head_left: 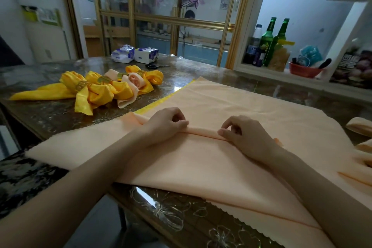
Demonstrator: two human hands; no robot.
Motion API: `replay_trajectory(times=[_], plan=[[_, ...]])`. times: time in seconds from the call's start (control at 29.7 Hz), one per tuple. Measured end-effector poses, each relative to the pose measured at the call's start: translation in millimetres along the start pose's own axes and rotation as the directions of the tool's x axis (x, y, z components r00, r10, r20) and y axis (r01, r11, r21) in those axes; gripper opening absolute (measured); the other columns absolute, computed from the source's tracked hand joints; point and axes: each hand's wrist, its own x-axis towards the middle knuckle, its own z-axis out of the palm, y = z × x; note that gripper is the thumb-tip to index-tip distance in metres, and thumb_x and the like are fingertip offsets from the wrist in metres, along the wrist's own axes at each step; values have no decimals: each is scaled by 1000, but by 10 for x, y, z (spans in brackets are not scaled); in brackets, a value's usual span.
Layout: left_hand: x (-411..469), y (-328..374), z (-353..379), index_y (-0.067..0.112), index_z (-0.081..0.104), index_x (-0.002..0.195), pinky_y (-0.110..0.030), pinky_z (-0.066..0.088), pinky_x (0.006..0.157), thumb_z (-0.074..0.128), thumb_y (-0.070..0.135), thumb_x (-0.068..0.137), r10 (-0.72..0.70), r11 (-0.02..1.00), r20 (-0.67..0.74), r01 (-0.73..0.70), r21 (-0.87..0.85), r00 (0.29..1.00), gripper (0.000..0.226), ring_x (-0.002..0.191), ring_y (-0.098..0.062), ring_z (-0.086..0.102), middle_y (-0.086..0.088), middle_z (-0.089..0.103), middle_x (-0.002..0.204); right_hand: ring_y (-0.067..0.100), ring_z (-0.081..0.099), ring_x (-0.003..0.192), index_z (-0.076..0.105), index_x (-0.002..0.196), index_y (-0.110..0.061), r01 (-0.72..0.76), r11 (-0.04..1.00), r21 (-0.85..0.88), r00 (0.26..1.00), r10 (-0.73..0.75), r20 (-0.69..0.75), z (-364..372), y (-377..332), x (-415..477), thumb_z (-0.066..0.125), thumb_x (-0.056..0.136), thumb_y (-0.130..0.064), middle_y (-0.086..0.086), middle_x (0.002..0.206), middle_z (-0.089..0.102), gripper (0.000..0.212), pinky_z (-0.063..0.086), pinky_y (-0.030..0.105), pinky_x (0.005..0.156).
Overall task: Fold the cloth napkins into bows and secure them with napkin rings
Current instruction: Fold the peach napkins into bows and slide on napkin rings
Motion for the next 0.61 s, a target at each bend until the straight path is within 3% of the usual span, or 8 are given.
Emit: replay_trajectory(times=[0.13, 0.2, 0.27, 0.37, 0.47, 0.61], plan=[[-43, -82, 52, 12, 68, 96, -8, 35, 66, 63, 18, 88, 104, 994, -124, -100, 37, 987, 12, 71, -2, 42, 3, 47, 87, 16, 50, 92, 69, 113, -21, 8, 994, -110, 997, 0, 76, -2, -12, -5, 53, 94, -33, 1, 97, 51, 28, 36, 24, 82], [-72, -89, 71, 13, 72, 95, -21, 42, 82, 66, 12, 85, 152, 988, -158, -146, 51, 976, 12, 81, -6, 47, 0, 50, 94, 18, 48, 104, 67, 117, -26, 18, 984, -179, 996, -1, 93, -33, -6, -26, 51, 95, -34, 0, 104, 55, 28, 34, 27, 91], [-98, -86, 66, 17, 74, 96, -33, 39, 94, 65, 10, 84, 160, 985, -164, -148, 84, 973, 17, 100, -17, 49, 0, 55, 98, 13, 49, 102, 67, 116, -25, -16, 994, -106, 995, 26, 100, -58, 4, -37, 54, 93, -31, -5, 101, 54, 27, 36, 29, 94], [-112, -71, 65, 25, 71, 102, -25, 22, 90, 61, 16, 87, 149, 982, -176, -124, 145, 973, 20, 115, -15, 41, 5, 60, 107, 6, 50, 85, 70, 110, -21, -45, 999, -5, 992, 45, 116, -106, 6, -56, 59, 91, -24, -6, 99, 56, 22, 37, 17, 78], [-132, -50, 82, 27, 70, 100, -24, 15, 80, 59, 17, 87, 167, 974, -194, -131, 187, 967, 20, 111, -13, 42, 10, 58, 96, -1, 47, 72, 70, 101, -20, -16, 1000, -4, 995, 17, 102, -123, -7, -51, 60, 88, -17, -9, 89, 56, 17, 34, 6, 65], [-127, -31, 26, 26, 69, 94, -23, 13, 76, 54, 27, 86, 191, 955, -149, -149, 258, 970, 17, 105, -13, 46, 11, 59, 91, 5, 45, 74, 65, 94, -20, -21, 999, -33, 995, 24, 101, -108, -40, -41, 57, 79, -8, -10, 85, 53, 21, 32, 14, 65]])
